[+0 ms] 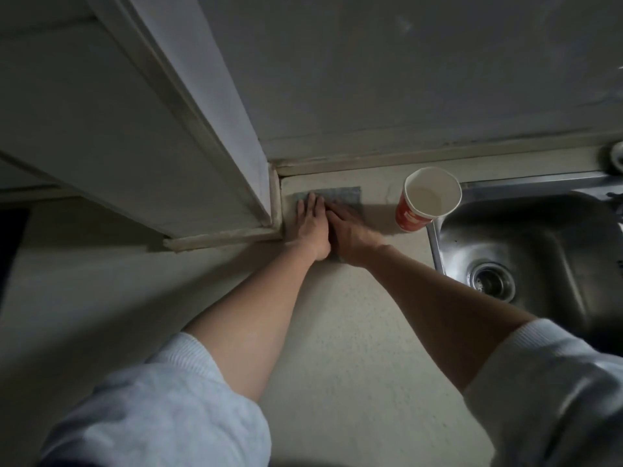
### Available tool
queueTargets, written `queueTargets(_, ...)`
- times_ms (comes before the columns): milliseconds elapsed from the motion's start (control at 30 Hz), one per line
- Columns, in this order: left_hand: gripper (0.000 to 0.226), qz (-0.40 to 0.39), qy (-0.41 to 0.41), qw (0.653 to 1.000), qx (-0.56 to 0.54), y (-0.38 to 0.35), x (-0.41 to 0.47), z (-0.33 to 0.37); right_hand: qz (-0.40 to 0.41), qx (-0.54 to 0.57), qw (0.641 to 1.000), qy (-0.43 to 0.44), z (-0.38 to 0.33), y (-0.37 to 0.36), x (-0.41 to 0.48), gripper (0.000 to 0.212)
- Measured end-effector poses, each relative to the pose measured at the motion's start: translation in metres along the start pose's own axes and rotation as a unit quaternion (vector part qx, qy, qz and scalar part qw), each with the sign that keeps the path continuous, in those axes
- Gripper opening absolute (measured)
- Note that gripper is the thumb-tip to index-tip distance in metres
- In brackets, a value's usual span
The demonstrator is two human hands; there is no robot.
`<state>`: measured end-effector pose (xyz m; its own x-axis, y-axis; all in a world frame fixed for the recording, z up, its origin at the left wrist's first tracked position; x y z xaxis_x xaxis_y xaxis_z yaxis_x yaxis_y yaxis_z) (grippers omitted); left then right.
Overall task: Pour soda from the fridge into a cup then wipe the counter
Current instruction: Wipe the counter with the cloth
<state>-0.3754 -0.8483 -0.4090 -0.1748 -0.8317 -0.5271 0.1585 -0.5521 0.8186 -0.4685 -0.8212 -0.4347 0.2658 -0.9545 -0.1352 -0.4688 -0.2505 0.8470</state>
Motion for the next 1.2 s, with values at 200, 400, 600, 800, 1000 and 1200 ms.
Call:
queueTargets(200, 0.089, 0.013, -0.011, 1.000, -0.001, 0.000, 0.014, 0.005, 0.016, -0.009, 1.000, 0.011, 0.006, 0.003, 0.008, 0.072)
queueTargets(400, 0.072, 0.061, -0.048, 0.997, -0.025, -0.022, -0.007, 0.000, 0.087, -0.018, 0.996, -0.003, -0.006, -0.007, -0.029, 0.064)
queueTargets(600, 0.084, 0.045, -0.076, 0.996, 0.011, -0.040, -0.016, 0.010, 0.038, -0.046, 0.998, -0.025, 0.000, -0.013, -0.056, 0.077)
queueTargets(800, 0.078, 0.011, -0.124, 0.992, 0.032, -0.023, 0.031, 0.029, 0.072, -0.064, 0.992, -0.082, 0.017, 0.005, -0.026, 0.074)
queueTargets(1000, 0.074, -0.013, -0.164, 0.984, 0.074, -0.008, 0.068, 0.053, 0.033, -0.088, 0.984, -0.148, 0.039, 0.024, 0.010, 0.082)
queueTargets(1200, 0.064, 0.002, -0.167, 0.983, 0.075, -0.017, 0.080, 0.047, 0.036, -0.094, 0.980, -0.174, 0.034, 0.026, 0.010, 0.071)
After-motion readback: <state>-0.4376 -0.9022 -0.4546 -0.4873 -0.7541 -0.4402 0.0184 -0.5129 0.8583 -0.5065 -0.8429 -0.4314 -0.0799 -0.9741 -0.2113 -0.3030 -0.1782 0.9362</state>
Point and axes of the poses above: each hand's wrist, its own x-axis towards the middle knuckle, its own y-axis out of the back of the hand, z = x × y, the point moved 4 cm from there along x, towards the middle knuckle, and after that the axes turned 6 degrees about y, right-handed, at the moved point
